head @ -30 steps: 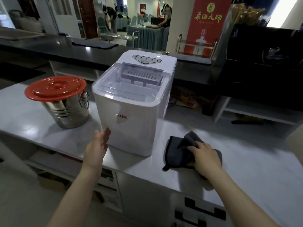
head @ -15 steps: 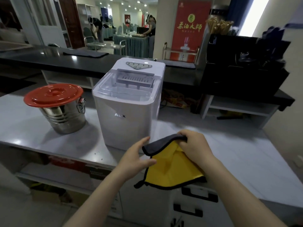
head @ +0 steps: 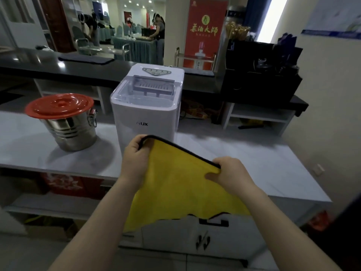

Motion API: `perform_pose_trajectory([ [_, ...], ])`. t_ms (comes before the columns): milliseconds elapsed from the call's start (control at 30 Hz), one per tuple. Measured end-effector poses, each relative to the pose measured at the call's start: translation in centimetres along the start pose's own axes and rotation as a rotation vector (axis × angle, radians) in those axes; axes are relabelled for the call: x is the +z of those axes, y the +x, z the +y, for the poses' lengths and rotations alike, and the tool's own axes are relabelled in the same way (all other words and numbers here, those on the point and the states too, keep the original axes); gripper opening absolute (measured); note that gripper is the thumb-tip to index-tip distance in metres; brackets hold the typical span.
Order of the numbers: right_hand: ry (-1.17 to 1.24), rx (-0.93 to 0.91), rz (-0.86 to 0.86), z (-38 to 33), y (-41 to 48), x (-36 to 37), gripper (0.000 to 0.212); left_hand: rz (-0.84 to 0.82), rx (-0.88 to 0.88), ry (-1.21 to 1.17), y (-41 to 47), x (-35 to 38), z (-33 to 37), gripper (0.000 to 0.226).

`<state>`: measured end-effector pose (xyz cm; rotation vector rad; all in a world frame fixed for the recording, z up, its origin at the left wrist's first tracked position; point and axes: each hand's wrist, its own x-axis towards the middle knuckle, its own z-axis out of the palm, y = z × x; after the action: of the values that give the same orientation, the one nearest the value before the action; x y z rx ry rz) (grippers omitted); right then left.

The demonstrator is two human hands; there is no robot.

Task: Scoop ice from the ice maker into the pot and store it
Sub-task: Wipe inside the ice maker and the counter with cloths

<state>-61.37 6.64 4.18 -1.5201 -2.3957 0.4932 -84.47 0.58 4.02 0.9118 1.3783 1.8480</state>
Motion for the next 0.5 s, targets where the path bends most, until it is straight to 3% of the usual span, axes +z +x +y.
perform_pose_trajectory([
  [100,-0.027,0.093,0.005,1.2,-1.9,0.0,0.023,0.08,-0.087,-0.128,-0.3,-2.3,0.4,0.013],
  [200,0.009,0.171,0.046,1.9,-3.3,-0.5,0.032,0.085,-0.084,-0.111,-0.6,-4.1,0.8,0.008],
  [333,0.058,0.224,0.139,2.9,-4.0,-1.6,0.022,0.142,-0.097,-0.08,-0.9,-5.6,1.4,0.008],
  [500,0.463,0.272,0.19,3.4,-3.7,-2.7,0.031,0.14,-0.163,-0.048,-1.1,-6.7,1.5,0.005],
])
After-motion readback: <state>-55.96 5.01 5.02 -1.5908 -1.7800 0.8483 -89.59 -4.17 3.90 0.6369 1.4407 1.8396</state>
